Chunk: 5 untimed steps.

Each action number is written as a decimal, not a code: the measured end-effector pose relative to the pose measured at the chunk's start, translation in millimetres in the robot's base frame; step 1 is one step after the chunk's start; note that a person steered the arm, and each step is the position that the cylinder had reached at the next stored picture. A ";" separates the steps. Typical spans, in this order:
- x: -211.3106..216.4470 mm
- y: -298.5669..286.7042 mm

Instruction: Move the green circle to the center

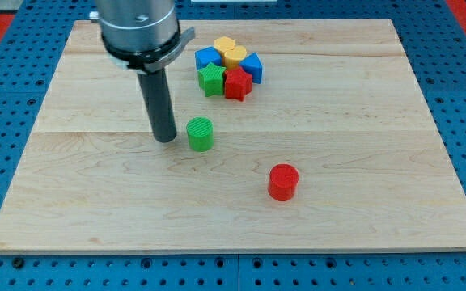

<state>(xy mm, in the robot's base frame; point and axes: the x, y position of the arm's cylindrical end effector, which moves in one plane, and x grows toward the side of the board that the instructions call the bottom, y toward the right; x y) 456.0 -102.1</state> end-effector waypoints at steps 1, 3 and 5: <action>2.9 40.8; 2.7 101.1; 2.7 137.3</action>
